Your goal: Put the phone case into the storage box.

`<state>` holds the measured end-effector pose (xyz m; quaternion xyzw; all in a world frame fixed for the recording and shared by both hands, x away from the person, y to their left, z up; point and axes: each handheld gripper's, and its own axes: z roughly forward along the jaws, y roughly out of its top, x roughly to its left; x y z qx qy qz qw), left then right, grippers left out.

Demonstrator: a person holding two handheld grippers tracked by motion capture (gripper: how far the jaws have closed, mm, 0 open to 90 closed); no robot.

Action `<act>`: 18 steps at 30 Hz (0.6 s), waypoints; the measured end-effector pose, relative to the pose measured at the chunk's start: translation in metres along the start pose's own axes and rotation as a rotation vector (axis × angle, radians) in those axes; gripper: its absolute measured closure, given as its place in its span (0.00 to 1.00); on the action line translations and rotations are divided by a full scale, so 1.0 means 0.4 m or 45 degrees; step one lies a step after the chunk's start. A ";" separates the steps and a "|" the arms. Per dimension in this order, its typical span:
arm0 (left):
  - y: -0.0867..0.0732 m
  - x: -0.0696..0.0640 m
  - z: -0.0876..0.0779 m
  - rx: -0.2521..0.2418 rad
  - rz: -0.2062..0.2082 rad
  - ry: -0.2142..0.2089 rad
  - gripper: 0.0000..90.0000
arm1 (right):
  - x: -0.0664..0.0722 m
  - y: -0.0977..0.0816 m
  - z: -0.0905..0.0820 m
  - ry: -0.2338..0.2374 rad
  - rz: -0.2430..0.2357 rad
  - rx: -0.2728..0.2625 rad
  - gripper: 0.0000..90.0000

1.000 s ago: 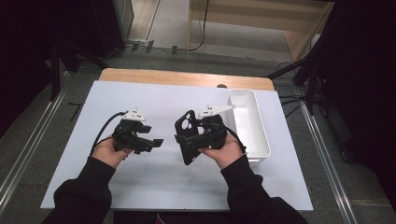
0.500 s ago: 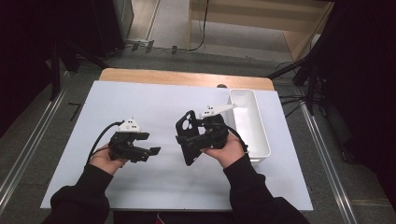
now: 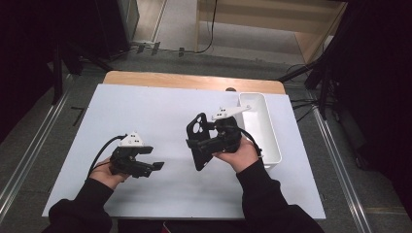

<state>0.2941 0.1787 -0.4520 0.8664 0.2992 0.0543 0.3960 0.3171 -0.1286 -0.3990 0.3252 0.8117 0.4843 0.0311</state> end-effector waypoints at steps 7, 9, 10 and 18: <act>-0.021 0.001 -0.013 0.003 -0.011 0.002 0.30 | -0.002 0.005 -0.011 0.012 -0.007 0.007 0.13; -0.026 0.000 -0.017 -0.004 -0.020 0.005 0.30 | -0.002 0.006 -0.014 0.013 -0.012 -0.003 0.13; -0.028 0.001 -0.019 0.002 -0.019 -0.001 0.30 | -0.003 0.008 -0.017 0.020 -0.008 -0.001 0.13; -0.040 0.002 -0.025 0.006 -0.029 0.008 0.30 | -0.011 0.018 -0.035 0.021 -0.018 0.007 0.13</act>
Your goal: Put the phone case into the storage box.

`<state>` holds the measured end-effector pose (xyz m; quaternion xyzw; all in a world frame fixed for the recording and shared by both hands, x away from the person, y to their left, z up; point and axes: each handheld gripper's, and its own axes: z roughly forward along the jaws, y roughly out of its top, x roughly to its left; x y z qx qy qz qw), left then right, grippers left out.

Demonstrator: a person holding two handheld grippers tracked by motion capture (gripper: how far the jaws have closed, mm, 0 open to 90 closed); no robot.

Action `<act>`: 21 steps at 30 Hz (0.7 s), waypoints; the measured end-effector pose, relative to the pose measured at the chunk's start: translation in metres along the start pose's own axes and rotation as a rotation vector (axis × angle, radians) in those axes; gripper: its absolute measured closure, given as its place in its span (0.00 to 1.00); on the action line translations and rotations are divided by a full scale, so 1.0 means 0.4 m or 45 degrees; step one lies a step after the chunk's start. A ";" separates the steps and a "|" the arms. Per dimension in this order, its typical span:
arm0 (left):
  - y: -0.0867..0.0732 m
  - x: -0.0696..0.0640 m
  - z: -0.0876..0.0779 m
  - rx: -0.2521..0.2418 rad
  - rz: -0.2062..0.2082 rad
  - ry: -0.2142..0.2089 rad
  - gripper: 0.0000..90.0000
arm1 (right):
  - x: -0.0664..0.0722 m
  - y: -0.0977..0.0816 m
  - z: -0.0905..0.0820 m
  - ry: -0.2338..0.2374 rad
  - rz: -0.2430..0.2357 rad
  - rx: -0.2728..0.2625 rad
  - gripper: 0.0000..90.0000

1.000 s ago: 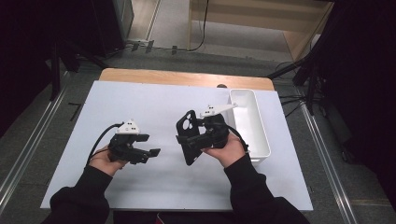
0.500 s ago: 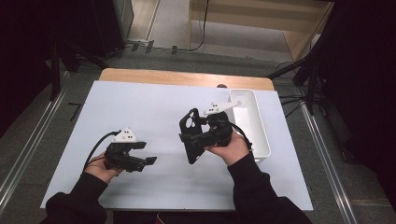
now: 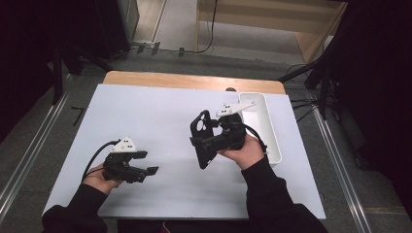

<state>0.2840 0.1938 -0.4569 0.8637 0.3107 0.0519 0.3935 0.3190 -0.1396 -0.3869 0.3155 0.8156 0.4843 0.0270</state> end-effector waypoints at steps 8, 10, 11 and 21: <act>-0.008 0.008 -0.009 0.007 -0.027 -0.006 0.30 | -0.014 0.015 -0.020 0.013 0.010 -0.017 0.13; -0.010 0.007 -0.009 0.009 -0.026 -0.006 0.30 | -0.016 0.018 -0.025 0.014 0.010 -0.018 0.13; -0.011 0.007 -0.009 0.010 -0.026 -0.008 0.30 | -0.017 0.019 -0.027 0.016 0.010 -0.015 0.13; -0.014 0.009 -0.011 0.020 -0.031 -0.013 0.30 | -0.031 0.029 -0.059 0.011 0.017 -0.023 0.13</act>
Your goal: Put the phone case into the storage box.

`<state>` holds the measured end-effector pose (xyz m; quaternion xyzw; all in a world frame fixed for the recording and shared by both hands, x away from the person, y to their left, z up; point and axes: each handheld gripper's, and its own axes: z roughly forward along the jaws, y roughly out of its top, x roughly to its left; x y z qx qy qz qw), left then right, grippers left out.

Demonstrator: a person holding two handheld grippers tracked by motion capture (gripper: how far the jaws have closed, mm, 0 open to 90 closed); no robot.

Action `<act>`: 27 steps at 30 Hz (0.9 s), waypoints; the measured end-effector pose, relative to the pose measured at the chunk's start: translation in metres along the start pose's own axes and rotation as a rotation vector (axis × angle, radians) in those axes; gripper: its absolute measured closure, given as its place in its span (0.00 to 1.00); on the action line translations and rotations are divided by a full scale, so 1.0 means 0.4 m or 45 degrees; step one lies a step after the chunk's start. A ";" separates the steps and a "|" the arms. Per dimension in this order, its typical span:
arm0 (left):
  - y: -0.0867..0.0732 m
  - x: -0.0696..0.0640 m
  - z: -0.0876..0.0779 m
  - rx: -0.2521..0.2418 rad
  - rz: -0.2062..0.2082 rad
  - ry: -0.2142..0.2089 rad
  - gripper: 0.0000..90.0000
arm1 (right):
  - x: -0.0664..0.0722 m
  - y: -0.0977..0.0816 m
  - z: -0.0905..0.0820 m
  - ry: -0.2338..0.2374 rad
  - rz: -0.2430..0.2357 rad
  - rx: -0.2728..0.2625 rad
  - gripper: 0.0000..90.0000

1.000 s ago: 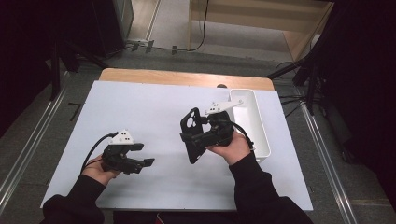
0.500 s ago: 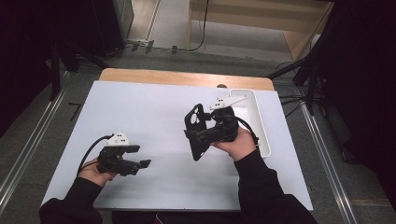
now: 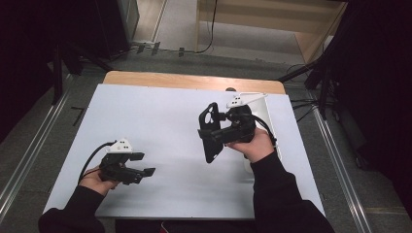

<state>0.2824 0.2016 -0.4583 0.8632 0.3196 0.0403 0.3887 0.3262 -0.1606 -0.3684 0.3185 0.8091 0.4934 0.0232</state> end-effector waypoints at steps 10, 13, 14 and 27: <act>0.001 -0.002 0.001 0.007 0.007 -0.008 0.30 | -0.020 -0.001 -0.041 -0.041 0.030 -0.026 0.13; 0.000 -0.001 0.000 0.007 0.009 -0.008 0.30 | -0.024 -0.001 -0.051 -0.051 0.036 -0.034 0.13; 0.001 -0.001 0.000 0.008 0.009 -0.005 0.30 | -0.025 -0.001 -0.055 -0.053 0.044 -0.033 0.13; 0.000 0.002 -0.003 0.001 -0.014 0.002 0.30 | -0.046 0.000 -0.101 -0.145 0.076 -0.068 0.13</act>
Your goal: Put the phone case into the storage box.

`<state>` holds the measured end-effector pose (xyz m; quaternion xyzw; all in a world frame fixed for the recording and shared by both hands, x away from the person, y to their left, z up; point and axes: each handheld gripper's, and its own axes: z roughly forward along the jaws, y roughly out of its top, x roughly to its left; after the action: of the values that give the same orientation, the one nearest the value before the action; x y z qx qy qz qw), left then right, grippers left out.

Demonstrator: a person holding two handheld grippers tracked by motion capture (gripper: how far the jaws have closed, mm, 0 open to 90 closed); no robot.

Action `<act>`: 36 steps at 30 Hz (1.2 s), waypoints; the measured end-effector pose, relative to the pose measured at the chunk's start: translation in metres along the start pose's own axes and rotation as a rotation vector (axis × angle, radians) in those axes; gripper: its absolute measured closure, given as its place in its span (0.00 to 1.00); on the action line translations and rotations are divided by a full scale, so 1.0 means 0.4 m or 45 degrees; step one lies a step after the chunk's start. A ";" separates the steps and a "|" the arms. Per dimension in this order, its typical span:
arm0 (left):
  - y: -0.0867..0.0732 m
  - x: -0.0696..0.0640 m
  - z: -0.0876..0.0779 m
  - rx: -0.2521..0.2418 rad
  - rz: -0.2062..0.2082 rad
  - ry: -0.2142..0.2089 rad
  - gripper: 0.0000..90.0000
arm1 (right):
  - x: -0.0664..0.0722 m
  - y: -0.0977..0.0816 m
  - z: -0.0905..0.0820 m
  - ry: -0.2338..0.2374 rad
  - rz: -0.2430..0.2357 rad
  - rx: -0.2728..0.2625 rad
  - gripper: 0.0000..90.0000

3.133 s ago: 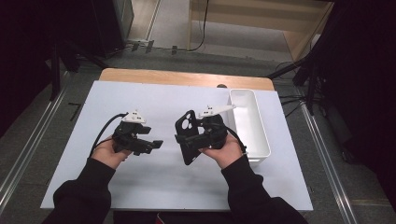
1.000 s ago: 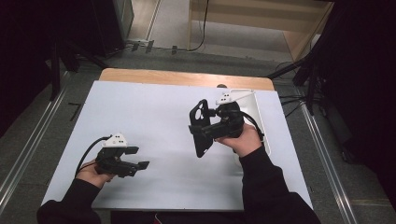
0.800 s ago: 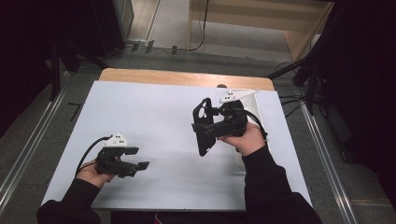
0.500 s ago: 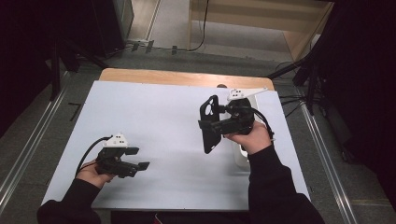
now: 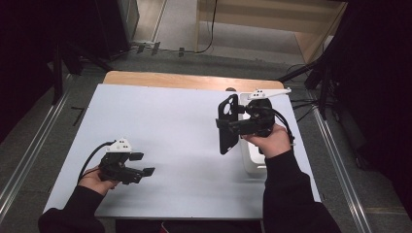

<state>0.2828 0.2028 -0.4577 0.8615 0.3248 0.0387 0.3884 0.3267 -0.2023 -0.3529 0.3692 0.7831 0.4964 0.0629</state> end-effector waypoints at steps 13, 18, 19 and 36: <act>0.002 0.004 -0.004 -0.005 0.000 -0.003 0.30 | -0.029 -0.002 -0.049 -0.121 0.051 -0.052 0.13; 0.001 0.004 -0.003 -0.006 -0.005 -0.002 0.30 | -0.037 -0.002 -0.062 -0.142 0.074 -0.069 0.13; 0.002 0.005 -0.004 -0.003 -0.004 0.001 0.30 | -0.038 -0.002 -0.065 -0.148 0.075 -0.071 0.13; 0.000 0.011 -0.005 -0.011 -0.024 0.002 0.30 | -0.070 -0.011 -0.096 -0.275 0.133 -0.113 0.13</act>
<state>0.2858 0.2065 -0.4571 0.8568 0.3328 0.0371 0.3922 0.3267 -0.2493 -0.3448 0.4577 0.7288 0.4904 0.1374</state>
